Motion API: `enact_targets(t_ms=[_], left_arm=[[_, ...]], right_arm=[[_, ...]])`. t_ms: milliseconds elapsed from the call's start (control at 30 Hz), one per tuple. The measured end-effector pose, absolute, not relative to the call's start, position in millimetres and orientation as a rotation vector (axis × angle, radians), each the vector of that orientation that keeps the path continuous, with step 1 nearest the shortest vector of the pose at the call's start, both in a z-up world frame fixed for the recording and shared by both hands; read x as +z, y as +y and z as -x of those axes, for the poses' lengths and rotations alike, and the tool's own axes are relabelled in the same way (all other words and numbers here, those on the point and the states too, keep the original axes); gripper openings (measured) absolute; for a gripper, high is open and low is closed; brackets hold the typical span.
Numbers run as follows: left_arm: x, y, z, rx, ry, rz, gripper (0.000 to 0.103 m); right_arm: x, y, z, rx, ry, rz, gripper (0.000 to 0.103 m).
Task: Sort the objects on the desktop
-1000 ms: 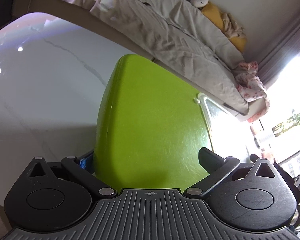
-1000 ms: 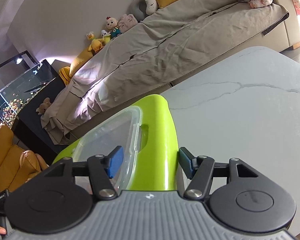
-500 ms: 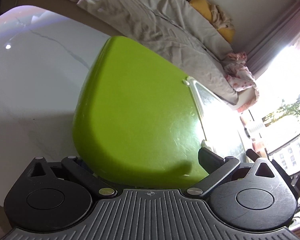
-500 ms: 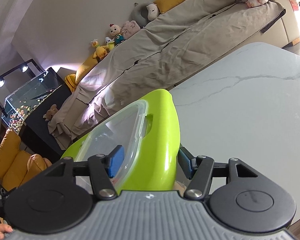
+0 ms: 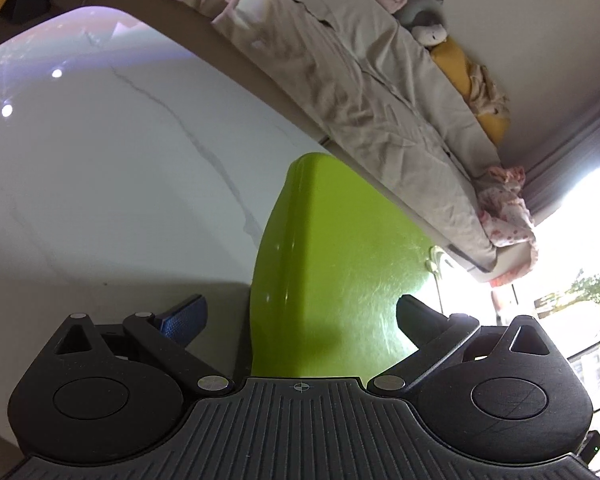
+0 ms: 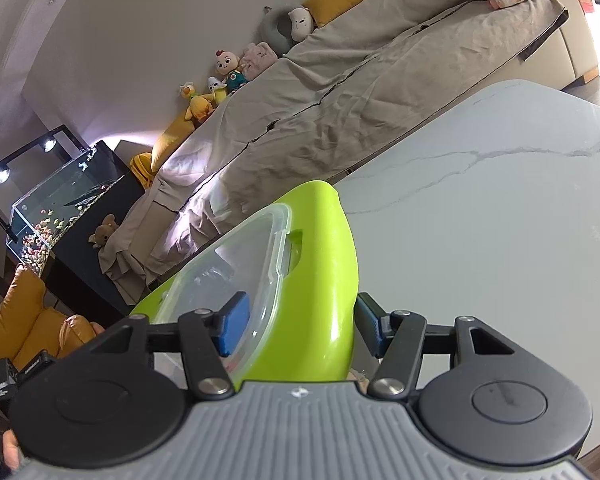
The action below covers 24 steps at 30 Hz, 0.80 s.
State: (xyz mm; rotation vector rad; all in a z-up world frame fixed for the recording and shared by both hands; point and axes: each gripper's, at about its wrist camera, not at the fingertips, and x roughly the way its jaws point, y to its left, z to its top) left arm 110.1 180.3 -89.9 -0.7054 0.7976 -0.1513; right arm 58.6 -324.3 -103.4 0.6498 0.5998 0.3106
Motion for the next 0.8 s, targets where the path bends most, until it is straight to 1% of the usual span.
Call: enact_targets(t_ms=[33,67,100,133,200,267,400,633,800], left_arm=[[-88,178,-111,-0.165,0.784,0.698,0.096],[-85,175,-109,-0.174,0.776,0.687,0.086],[-81,170,-104,-0.171,0.776,0.671,0.083],[-78,166,-98,-0.169,0.770,0.652,0.083],[-77,159,-84,-0.177,0.762,0.613,0.085],[-83,156,-77,-0.174,0.791,0.614,0.091],[-99,157,-79,-0.190,0.832,0.680,0.090],[-102,163,-99,-0.168,0.815,0.659,0.094],[-109,174,-128,-0.159,0.793,0.658,0.095]], right_arm=[[-103,-325,-59,0.310,0.602,-0.647,0.060],[-102,-325,-58,0.308,0.603,-0.645,0.060],[-101,-325,-57,0.302,0.604,-0.641,0.060],[-100,-325,-55,0.296,0.604,-0.637,0.060],[-97,-326,-47,0.283,0.598,-0.633,0.061],[-98,-327,-39,0.295,0.592,-0.631,0.061],[-105,-324,-39,0.319,0.601,-0.625,0.061],[-114,-317,-42,0.334,0.599,-0.673,0.061],[-122,-311,-59,0.336,0.601,-0.712,0.064]])
